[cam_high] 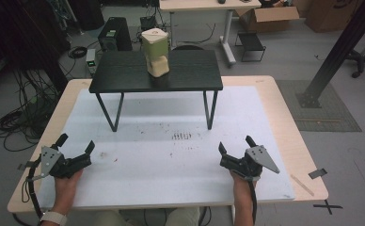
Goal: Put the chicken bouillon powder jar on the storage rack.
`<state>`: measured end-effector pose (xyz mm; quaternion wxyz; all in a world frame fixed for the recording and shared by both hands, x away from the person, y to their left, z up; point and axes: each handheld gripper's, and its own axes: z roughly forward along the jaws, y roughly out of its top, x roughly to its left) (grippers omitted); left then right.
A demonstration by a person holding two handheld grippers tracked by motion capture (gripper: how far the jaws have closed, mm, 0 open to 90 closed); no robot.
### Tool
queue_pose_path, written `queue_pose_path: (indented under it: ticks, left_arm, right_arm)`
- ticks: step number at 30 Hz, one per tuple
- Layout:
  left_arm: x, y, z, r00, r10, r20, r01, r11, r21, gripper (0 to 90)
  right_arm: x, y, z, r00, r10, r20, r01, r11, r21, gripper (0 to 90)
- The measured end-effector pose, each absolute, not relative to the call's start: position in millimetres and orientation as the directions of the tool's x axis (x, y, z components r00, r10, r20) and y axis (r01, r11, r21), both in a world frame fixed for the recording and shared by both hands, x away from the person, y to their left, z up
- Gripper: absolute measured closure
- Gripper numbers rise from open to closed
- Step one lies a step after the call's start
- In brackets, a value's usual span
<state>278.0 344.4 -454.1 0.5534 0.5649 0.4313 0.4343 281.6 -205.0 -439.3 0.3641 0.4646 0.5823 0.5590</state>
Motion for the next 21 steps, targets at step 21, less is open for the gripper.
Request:
queue_pose_path:
  ticks: [21]
  left_arm:
    - [278,344,-454,0.25,0.968,0.013,0.006,-0.015,1.0,0.2]
  right_arm:
    - [271,-201,-452,-0.265,0.964,0.038,0.063,-0.022,0.998,0.0]
